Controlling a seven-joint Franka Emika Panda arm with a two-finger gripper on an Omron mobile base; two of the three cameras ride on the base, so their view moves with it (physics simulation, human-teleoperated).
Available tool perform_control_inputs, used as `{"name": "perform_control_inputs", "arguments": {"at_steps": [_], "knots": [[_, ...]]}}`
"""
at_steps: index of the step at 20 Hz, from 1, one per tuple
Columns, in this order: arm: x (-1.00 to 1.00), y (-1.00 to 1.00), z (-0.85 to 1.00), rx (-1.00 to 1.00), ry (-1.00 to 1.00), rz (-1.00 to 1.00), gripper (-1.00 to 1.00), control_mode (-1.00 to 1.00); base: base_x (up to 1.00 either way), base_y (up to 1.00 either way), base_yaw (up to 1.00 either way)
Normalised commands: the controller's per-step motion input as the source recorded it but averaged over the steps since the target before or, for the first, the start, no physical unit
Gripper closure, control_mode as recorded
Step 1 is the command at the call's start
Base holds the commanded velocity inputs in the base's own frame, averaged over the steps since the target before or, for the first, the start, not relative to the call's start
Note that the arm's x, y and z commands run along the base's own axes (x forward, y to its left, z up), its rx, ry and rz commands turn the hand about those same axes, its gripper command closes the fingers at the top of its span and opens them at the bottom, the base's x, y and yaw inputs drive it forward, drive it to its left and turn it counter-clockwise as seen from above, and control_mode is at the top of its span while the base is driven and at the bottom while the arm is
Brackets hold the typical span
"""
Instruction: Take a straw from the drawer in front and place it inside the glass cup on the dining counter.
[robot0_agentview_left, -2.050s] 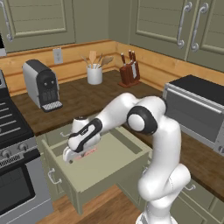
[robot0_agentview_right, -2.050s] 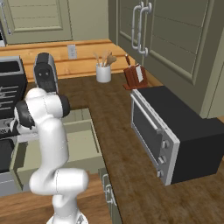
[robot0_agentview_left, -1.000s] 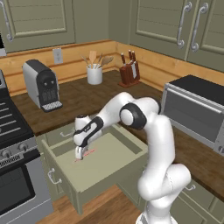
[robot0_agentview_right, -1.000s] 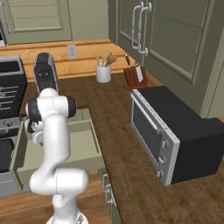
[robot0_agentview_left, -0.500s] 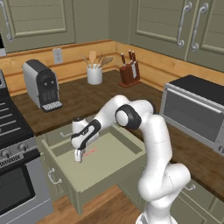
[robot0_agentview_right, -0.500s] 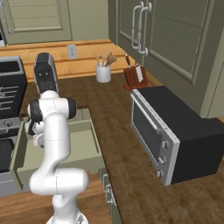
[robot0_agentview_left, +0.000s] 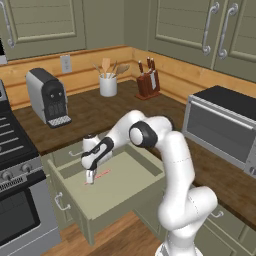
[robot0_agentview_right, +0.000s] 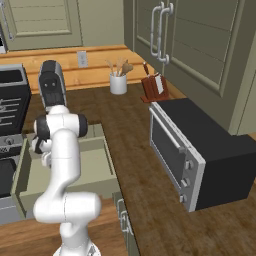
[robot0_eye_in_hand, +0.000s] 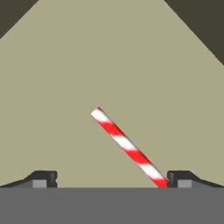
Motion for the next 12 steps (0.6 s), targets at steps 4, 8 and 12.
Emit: {"name": "perform_control_inputs", "arguments": {"at_steps": [4, 8, 12], "knots": [[0.14, 0.00, -0.18, 0.01, -0.01, 0.04, -1.00, -1.00, 0.00, 0.00, 0.00], [0.08, 0.00, -0.20, 0.01, -0.01, 0.04, -1.00, -1.00, 0.00, 0.00, 0.00], [0.07, 0.00, -0.19, 0.00, -0.01, 0.04, -1.00, -1.00, 0.00, 0.00, 0.00]]}}
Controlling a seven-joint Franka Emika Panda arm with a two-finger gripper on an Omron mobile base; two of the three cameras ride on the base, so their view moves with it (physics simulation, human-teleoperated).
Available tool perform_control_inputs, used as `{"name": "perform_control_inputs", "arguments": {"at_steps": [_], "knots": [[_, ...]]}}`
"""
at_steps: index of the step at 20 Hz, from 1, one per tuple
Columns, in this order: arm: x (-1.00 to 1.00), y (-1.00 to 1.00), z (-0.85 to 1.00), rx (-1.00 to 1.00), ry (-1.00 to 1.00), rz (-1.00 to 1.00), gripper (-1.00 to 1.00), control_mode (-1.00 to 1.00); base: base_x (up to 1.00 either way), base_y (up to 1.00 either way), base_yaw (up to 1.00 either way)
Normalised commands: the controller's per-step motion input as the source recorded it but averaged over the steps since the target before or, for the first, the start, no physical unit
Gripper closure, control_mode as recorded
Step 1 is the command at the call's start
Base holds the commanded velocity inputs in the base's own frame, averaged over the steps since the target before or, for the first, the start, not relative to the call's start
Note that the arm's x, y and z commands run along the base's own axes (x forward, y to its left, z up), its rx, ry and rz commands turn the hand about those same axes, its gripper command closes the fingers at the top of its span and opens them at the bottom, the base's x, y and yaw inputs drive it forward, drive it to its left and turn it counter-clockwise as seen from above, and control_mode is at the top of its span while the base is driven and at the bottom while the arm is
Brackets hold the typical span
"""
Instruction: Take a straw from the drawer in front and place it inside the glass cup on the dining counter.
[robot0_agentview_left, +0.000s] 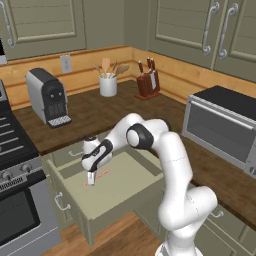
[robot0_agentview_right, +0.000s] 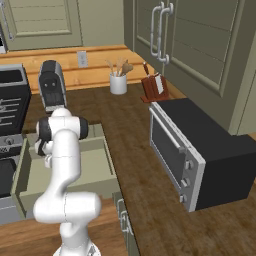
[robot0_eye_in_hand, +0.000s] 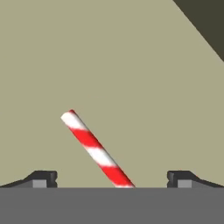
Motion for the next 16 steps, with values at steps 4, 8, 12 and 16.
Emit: {"name": "perform_control_inputs", "arguments": {"at_steps": [4, 8, 12, 16], "knots": [[0.07, 0.00, -0.18, 0.00, -0.03, 0.05, -1.00, -1.00, 0.00, 0.00, 0.00], [0.05, 0.03, -0.19, 0.00, -0.04, 0.05, -1.00, -1.00, 0.00, 0.00, 0.00], [0.00, 0.06, -0.36, 0.00, -0.03, 0.04, -1.00, -1.00, 0.00, 0.00, 0.00], [-0.06, 0.06, -0.46, 0.00, -0.09, 0.02, 1.00, -1.00, 0.00, 0.00, 0.00]]}}
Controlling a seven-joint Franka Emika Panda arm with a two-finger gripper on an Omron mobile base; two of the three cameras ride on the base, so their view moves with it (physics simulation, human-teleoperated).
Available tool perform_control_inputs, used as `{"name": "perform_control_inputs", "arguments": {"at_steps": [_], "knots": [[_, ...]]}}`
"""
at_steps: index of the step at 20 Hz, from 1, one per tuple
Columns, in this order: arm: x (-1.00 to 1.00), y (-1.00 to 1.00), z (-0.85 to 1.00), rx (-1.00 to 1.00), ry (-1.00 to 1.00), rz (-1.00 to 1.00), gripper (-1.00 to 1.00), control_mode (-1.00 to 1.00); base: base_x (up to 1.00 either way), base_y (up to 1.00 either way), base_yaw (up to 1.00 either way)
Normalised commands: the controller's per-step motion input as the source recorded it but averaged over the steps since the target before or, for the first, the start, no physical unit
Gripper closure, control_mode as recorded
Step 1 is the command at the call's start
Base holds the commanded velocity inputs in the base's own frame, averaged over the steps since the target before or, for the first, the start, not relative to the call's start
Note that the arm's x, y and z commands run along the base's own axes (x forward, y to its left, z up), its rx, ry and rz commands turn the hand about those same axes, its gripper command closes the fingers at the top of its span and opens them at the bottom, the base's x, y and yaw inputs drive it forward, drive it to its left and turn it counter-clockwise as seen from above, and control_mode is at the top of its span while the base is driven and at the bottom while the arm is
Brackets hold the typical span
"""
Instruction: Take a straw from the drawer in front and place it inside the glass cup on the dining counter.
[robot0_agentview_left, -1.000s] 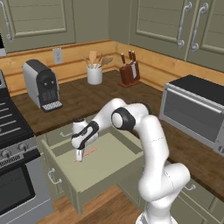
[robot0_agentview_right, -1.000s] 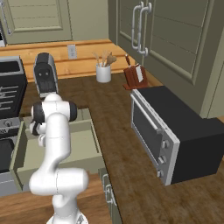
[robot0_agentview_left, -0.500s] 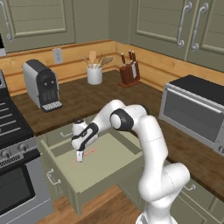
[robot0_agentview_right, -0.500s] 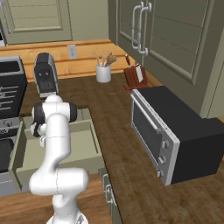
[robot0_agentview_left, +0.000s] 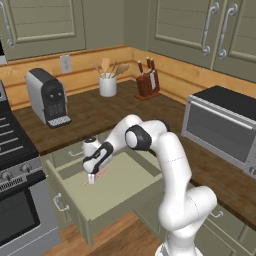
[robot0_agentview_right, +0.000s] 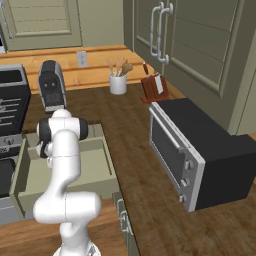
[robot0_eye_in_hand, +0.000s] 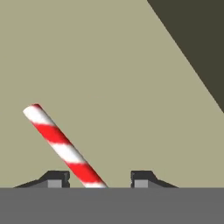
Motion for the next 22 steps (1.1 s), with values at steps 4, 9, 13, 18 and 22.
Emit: {"name": "perform_control_inputs", "arguments": {"at_steps": [4, 9, 13, 18, 22], "knots": [[-0.11, 0.00, -0.44, 0.00, -0.13, 0.00, 1.00, -1.00, 0.00, 0.00, 0.00], [-0.16, 0.00, -0.25, 0.00, -0.13, 0.00, 1.00, -1.00, 0.00, 0.00, 0.00], [-0.41, 0.00, 0.00, 0.00, -0.14, 0.00, 1.00, -1.00, 0.00, 0.00, 0.00], [-0.34, 0.00, 0.05, 0.04, -0.04, 0.00, 1.00, -1.00, 0.00, 0.00, 0.00], [-0.29, 0.00, 0.63, 0.15, 0.00, 0.00, 1.00, -1.00, 0.00, 0.00, 0.00]]}}
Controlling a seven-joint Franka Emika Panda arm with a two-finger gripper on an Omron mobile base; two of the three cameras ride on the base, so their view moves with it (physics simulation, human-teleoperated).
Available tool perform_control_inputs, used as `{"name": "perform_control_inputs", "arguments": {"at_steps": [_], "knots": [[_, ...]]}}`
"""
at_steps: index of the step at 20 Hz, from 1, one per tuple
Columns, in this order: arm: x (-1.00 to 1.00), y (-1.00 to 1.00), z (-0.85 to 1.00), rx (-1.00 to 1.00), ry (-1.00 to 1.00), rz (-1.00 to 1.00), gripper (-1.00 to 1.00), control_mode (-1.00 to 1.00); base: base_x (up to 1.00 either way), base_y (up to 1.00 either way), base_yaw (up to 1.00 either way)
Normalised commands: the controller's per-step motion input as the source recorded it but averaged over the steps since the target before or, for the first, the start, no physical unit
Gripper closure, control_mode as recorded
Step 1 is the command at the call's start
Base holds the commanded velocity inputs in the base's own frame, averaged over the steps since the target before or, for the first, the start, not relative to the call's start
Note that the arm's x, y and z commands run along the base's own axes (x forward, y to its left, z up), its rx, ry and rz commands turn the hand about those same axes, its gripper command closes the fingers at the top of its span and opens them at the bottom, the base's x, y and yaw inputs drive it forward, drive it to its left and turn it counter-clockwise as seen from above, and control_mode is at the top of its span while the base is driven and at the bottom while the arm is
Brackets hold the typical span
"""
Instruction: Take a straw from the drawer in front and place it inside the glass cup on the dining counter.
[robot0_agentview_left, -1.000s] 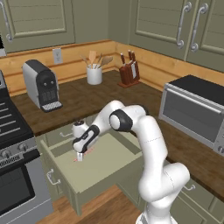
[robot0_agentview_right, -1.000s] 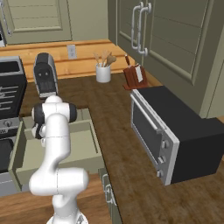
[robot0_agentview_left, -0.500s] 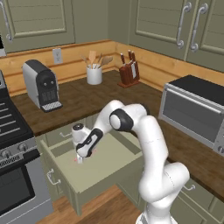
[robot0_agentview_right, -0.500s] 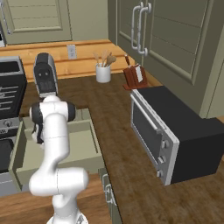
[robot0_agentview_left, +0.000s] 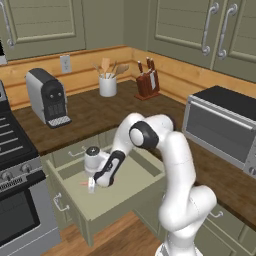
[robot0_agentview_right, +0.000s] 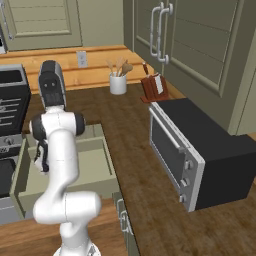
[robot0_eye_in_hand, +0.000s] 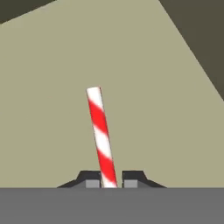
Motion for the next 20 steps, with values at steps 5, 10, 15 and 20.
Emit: {"name": "perform_control_inputs", "arguments": {"at_steps": [5, 10, 15, 20], "knots": [[-0.42, 0.00, 1.00, 0.22, 0.00, 0.00, 1.00, -1.00, 0.00, 0.00, 0.00], [-0.35, 0.00, 1.00, 0.20, 0.00, 0.00, 1.00, -1.00, 0.00, 0.00, 0.00], [-0.18, 0.00, 1.00, 0.15, 0.00, 0.00, 1.00, -1.00, 0.00, 0.00, 0.00], [-0.03, 0.00, 1.00, 0.12, 0.00, 0.00, 1.00, -1.00, 0.00, 0.00, 0.00]]}}
